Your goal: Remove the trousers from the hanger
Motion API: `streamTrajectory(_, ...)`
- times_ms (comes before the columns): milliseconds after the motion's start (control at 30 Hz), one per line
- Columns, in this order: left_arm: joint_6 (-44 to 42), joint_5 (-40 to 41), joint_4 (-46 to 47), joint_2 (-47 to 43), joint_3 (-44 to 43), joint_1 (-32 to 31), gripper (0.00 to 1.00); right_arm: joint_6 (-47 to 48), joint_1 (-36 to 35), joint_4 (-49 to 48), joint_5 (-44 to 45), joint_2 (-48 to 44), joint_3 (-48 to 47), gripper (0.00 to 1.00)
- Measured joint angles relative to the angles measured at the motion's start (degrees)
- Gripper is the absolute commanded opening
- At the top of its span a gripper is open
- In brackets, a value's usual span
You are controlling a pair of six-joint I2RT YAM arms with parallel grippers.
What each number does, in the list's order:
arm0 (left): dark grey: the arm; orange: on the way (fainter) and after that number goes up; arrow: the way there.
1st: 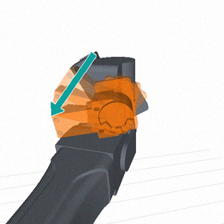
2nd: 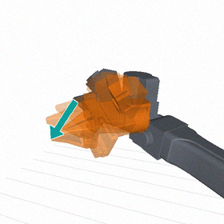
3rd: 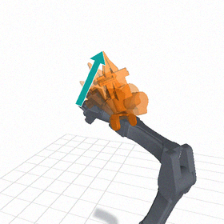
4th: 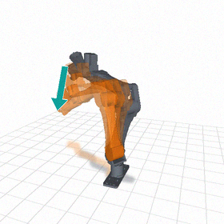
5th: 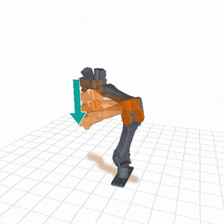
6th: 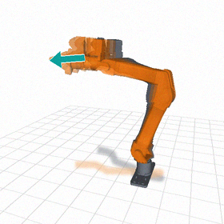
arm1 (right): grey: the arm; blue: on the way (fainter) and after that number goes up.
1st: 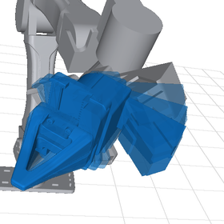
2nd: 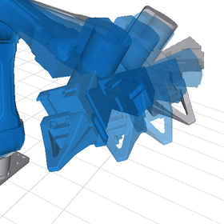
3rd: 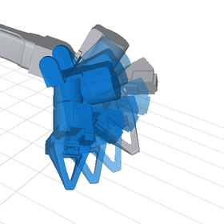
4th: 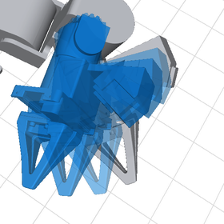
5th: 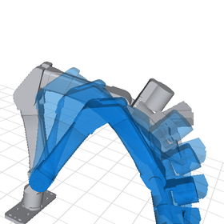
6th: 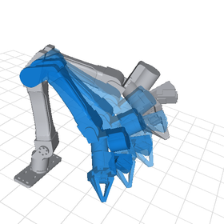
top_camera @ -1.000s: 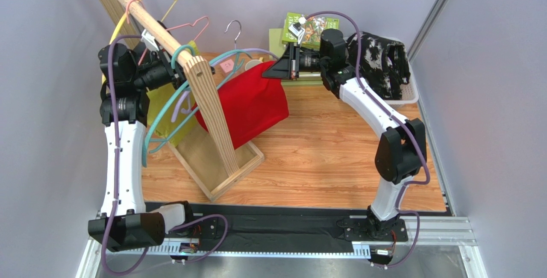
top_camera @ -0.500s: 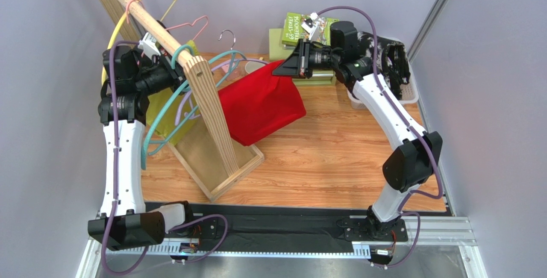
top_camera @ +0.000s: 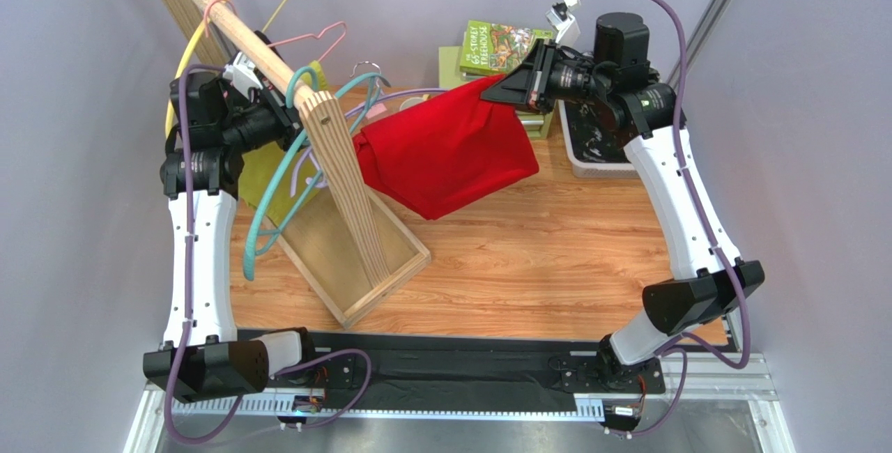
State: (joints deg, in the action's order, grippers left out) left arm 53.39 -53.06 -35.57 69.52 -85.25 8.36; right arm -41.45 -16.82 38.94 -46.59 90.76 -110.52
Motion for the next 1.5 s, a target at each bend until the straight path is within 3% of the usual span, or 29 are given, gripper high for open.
streamTrajectory(400,-1.9,-0.8,-2.7,1.4,-1.8,0.0,0.0,-3.5,3.9,1.8,-6.1,-6.0,5.5,0.0)
streamTrajectory(667,-2.8,-0.8,-3.7,1.6,-2.2,0.0,0.0,4.0,4.9,13.6,-2.9,-7.6,6.7,0.0)
streamTrajectory(1033,-3.1,-2.8,-4.9,2.2,-3.1,0.0,0.0,14.5,5.4,32.5,4.6,-8.3,-1.7,0.0)
streamTrajectory(1233,-3.2,-4.4,-5.4,2.5,-3.5,-0.1,0.0,17.5,6.9,35.7,5.0,-10.3,-1.3,0.0)
streamTrajectory(1500,-3.5,-5.0,-5.7,2.7,-3.8,-0.2,0.0,20.4,8.0,35.1,5.0,-16.6,7.0,0.0)
